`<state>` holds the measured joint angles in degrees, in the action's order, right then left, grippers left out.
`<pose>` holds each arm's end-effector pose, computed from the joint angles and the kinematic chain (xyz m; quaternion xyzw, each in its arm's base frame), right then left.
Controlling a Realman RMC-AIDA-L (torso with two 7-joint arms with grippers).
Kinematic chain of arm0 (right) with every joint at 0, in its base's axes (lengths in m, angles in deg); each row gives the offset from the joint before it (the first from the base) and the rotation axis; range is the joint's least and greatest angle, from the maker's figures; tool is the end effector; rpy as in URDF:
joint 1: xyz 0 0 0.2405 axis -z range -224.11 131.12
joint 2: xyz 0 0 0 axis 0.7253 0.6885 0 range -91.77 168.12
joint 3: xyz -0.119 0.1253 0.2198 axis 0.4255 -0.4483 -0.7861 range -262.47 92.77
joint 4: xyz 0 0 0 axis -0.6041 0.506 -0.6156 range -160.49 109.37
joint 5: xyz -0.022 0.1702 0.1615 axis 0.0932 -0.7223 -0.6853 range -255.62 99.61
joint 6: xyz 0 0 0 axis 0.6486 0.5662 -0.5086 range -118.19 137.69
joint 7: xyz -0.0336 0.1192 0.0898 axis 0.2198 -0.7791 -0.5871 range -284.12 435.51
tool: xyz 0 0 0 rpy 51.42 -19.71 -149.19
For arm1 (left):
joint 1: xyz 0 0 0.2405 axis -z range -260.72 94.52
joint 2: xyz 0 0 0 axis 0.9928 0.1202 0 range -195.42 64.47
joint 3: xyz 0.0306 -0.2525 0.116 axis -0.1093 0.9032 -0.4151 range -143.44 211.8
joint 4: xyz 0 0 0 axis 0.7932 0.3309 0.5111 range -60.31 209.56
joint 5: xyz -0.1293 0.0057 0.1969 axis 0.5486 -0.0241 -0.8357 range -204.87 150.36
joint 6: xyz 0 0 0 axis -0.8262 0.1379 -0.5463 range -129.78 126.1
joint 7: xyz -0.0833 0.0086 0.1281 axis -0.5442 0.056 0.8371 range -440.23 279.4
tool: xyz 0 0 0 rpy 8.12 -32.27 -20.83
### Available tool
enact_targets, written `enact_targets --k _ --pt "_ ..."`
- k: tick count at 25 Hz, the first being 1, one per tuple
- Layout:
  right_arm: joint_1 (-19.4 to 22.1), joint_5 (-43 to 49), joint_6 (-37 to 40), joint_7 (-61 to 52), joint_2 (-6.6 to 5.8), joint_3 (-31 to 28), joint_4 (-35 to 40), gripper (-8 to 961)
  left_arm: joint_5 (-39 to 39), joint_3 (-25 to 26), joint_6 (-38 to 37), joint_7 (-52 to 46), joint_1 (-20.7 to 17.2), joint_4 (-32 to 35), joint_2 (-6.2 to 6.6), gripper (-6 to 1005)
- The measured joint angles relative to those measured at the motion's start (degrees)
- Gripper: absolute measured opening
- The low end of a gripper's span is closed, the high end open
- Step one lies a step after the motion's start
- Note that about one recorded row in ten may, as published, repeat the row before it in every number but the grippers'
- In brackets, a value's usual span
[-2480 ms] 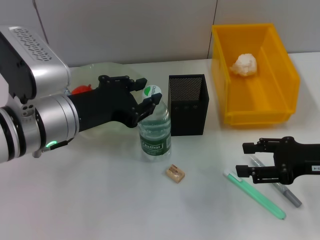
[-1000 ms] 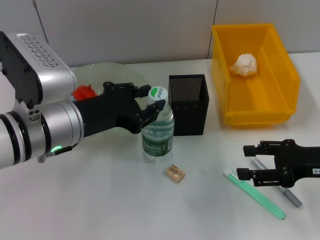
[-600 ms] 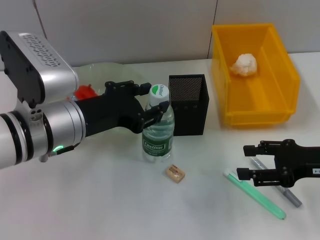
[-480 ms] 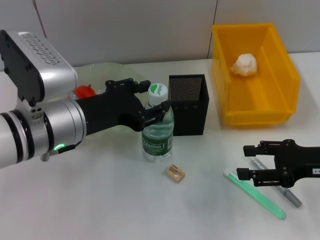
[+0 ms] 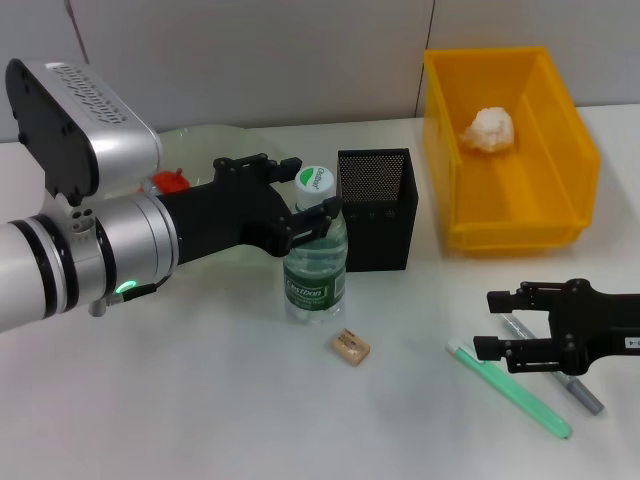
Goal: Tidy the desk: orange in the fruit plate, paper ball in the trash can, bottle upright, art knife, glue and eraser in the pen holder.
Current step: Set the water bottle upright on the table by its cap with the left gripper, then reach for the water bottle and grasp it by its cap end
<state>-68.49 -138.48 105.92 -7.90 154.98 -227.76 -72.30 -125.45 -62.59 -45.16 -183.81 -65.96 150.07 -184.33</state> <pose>0.3396 0.3215 0.0280 -0.9374 0.2557 0.1910 0.1395 -0.1599 0.3816 -0.0681 -0.9383 -0.1300 -0.1907 0.2576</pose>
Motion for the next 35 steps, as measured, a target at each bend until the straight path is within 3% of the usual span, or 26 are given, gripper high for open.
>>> enact_targets --k 35 --pt "-0.04 0.16 -0.16 0.28 0.00 0.09 0.24 752 3.08 -0.17 1.40 0.22 3.07 -4.68 -0.14 617"
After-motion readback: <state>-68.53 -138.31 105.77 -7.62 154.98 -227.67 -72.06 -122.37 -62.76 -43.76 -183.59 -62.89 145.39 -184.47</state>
